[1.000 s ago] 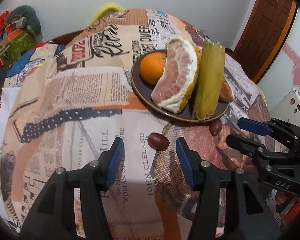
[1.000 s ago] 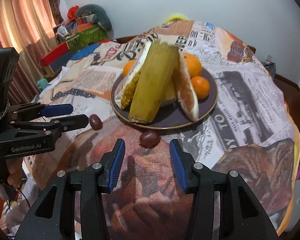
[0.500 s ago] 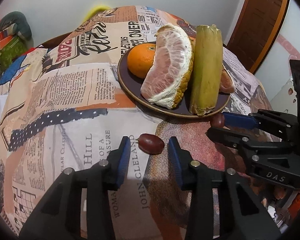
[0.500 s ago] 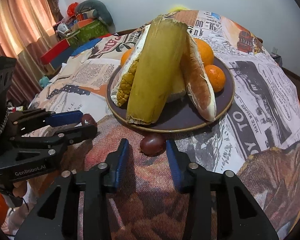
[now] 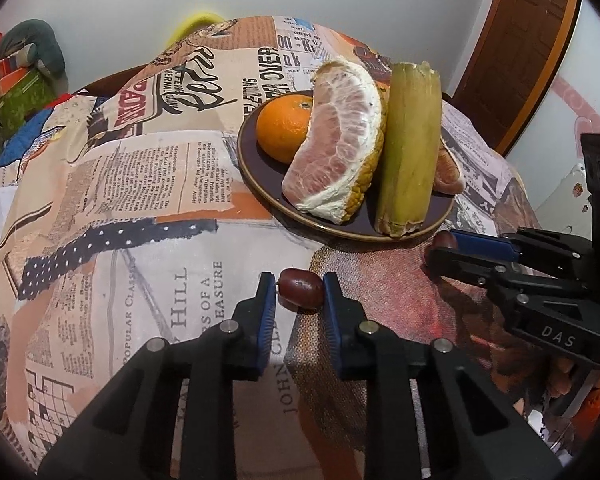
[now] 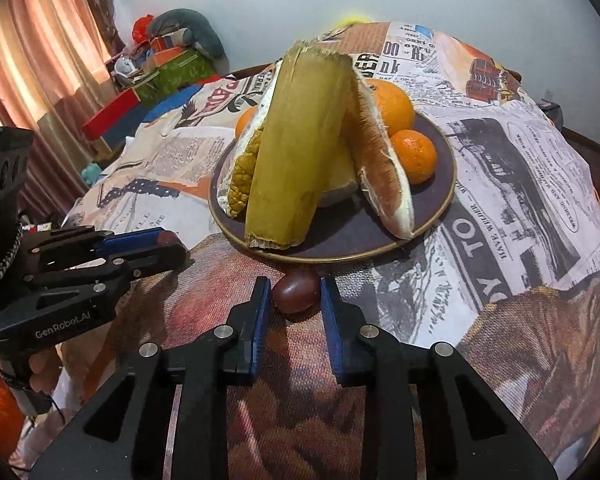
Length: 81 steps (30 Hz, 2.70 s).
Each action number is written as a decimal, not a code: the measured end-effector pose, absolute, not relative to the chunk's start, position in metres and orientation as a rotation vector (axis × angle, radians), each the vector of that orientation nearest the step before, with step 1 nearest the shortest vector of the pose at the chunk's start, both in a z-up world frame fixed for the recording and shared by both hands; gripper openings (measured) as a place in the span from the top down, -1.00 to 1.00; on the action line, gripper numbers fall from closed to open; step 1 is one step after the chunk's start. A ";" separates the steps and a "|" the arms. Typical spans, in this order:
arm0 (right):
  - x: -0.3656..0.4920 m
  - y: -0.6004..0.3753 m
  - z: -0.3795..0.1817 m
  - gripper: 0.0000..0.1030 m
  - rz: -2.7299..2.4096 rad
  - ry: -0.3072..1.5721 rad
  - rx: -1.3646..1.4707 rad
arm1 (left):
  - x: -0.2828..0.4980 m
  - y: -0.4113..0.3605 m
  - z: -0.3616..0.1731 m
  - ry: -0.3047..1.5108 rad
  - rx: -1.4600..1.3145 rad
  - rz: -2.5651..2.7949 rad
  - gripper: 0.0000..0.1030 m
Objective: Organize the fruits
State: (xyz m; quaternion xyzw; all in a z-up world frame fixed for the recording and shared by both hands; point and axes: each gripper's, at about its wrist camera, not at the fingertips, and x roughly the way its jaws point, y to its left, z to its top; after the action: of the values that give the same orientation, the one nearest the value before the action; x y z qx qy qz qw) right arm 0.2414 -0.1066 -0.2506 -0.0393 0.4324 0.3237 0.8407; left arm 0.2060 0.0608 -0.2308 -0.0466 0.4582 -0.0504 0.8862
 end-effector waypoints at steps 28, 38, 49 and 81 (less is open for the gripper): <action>0.273 -0.109 -0.235 0.54 0.630 0.833 -0.103 | 0.270 0.081 -0.208 0.872 -0.138 -0.057 0.54; 0.276 -0.108 -0.236 0.54 0.642 0.838 -0.112 | 0.289 0.091 -0.220 0.903 -0.203 -0.069 0.54; 0.275 -0.109 -0.234 0.47 0.640 0.848 -0.115 | 0.286 0.092 -0.215 0.900 -0.189 -0.064 0.28; 0.117 -0.175 -0.035 -0.66 0.532 0.153 0.022 | 0.065 0.038 0.011 0.224 -0.098 0.012 -0.40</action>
State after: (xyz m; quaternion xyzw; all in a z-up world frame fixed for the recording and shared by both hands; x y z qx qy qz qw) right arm 0.1171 -0.1750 -0.0355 0.0108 0.0753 0.2628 0.9618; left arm 0.0649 0.0383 0.0112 -0.0489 0.1116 0.0062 0.9925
